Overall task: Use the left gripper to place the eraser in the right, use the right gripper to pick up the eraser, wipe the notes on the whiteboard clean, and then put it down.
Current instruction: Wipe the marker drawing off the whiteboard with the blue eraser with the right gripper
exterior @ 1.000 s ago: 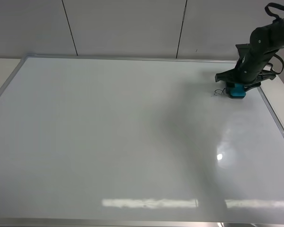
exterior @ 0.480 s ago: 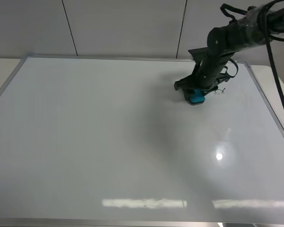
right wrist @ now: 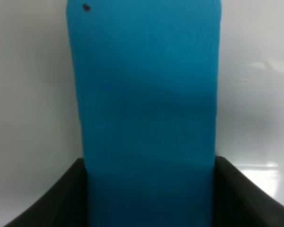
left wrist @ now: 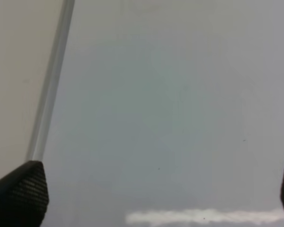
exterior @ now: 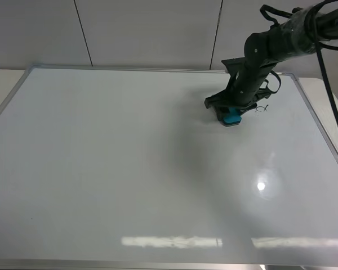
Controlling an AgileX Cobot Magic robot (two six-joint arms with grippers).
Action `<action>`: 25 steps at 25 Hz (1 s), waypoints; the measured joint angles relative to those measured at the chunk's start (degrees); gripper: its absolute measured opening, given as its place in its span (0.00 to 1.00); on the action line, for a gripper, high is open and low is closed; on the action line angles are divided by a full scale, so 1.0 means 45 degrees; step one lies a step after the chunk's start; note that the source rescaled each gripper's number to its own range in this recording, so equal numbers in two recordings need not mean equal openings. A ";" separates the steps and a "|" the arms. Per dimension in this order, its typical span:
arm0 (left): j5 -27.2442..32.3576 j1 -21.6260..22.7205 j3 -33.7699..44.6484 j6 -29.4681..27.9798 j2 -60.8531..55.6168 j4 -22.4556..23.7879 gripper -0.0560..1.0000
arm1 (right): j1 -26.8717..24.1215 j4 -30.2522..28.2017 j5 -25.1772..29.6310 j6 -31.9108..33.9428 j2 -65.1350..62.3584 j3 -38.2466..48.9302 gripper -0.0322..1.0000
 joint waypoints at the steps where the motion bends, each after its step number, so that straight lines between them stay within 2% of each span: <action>1: 0.0000 0.0000 0.0000 0.0000 0.0000 0.0000 1.00 | -0.0366 -0.0088 0.0045 0.0033 0.0000 0.0000 0.05; 6: 0.0000 0.0000 0.0000 0.0000 0.0000 0.0000 1.00 | -0.2240 -0.0349 0.0212 0.0353 -0.0029 -0.0010 0.05; 9: 0.0000 0.0000 0.0000 0.0000 0.0000 0.0000 1.00 | -0.3927 -0.0324 0.0279 0.0512 -0.0040 -0.0029 0.05; 11: 0.0000 0.0000 0.0000 0.0000 0.0000 0.0000 1.00 | -0.4459 -0.0181 0.0298 0.0561 -0.0040 -0.0029 0.05; 16: 0.0013 0.0000 0.0000 0.0000 0.0000 0.0000 1.00 | -0.3873 -0.0097 0.0326 0.0339 -0.0053 -0.0029 0.05; 22: 0.0013 0.0000 0.0000 0.0000 0.0000 0.0000 1.00 | -0.1649 0.0181 0.0824 0.0253 0.0084 -0.0609 0.05; 25: 0.0013 0.0000 0.0000 0.0000 0.0000 0.0000 1.00 | -0.1061 0.0189 0.1250 0.0350 0.0257 -0.1263 0.05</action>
